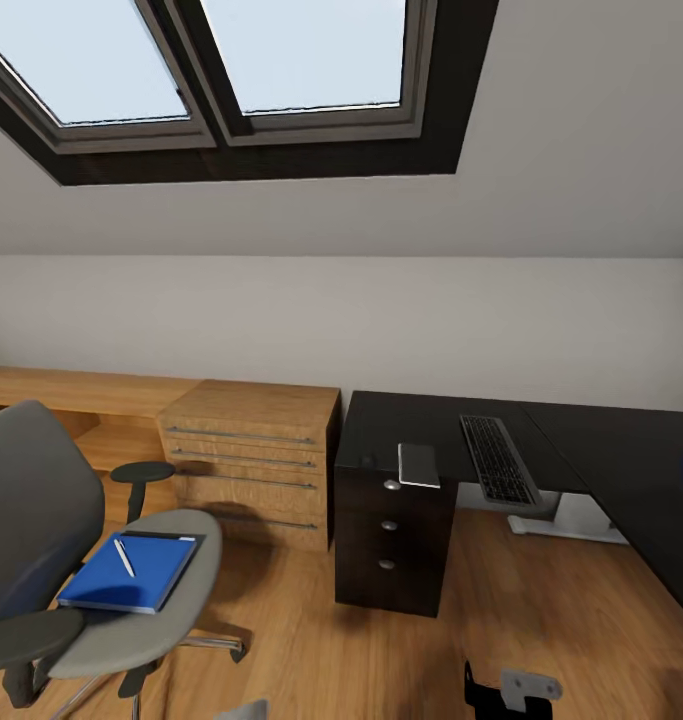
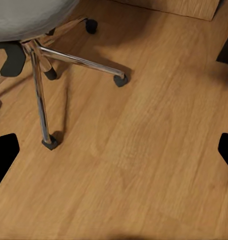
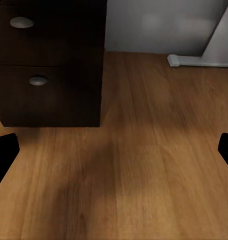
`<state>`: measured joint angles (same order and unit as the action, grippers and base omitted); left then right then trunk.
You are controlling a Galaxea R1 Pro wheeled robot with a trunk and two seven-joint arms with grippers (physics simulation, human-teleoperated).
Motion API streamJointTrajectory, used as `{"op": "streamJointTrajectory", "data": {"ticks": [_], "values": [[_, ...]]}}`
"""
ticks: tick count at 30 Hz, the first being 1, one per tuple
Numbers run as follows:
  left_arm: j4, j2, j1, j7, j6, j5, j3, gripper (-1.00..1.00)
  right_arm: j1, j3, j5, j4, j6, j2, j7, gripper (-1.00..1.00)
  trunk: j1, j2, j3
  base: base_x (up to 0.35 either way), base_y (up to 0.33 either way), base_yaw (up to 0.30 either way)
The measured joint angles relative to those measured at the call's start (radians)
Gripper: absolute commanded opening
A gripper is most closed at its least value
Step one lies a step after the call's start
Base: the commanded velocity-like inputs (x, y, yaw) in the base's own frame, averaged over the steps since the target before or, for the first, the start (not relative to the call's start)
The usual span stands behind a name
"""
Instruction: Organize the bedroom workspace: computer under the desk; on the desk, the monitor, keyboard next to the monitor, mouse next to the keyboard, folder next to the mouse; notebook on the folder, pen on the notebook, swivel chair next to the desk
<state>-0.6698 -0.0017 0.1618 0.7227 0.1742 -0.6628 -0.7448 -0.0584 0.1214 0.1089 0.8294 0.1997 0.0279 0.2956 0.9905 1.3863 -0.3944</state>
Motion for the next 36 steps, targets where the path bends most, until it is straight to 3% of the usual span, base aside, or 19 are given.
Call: {"op": "streamJointTrajectory", "data": {"ticks": [3,6,12,21,27,36], "values": [[0.014,0.000,0.000,-0.001,0.027,-0.001,-0.003,1.00,0.001,0.001,0.000,-0.045,0.048,0.001,0.000,1.00,0.000,0.000,0.000,0.000,0.000,0.000],[0.033,-0.001,0.000,-0.001,0.045,-0.003,-0.027,1.00,0.001,0.001,-0.001,-0.083,0.113,0.000,0.001,1.00,0.000,0.000,0.000,0.000,0.000,0.000],[0.055,-0.006,-0.001,0.000,0.050,-0.004,-0.054,1.00,0.001,0.004,-0.003,-0.093,0.159,-0.001,0.001,1.00,0.000,0.000,0.000,0.000,0.000,0.000],[0.074,-0.013,0.000,0.000,0.050,-0.005,-0.060,1.00,0.001,0.003,-0.001,-0.156,0.172,-0.012,0.001,1.00,0.000,0.000,-0.002,0.000,0.000,0.000],[0.104,-0.037,0.000,0.000,0.051,-0.005,-0.059,1.00,0.001,0.004,0.003,-0.184,0.176,-0.018,0.003,1.00,0.000,0.000,-0.010,0.000,0.000,0.000],[0.135,-0.051,-0.001,0.000,0.052,-0.004,-0.059,1.00,0.000,0.004,0.001,-0.202,0.177,-0.032,0.003,1.00,0.000,0.000,-0.024,0.000,0.000,-0.024]]}}
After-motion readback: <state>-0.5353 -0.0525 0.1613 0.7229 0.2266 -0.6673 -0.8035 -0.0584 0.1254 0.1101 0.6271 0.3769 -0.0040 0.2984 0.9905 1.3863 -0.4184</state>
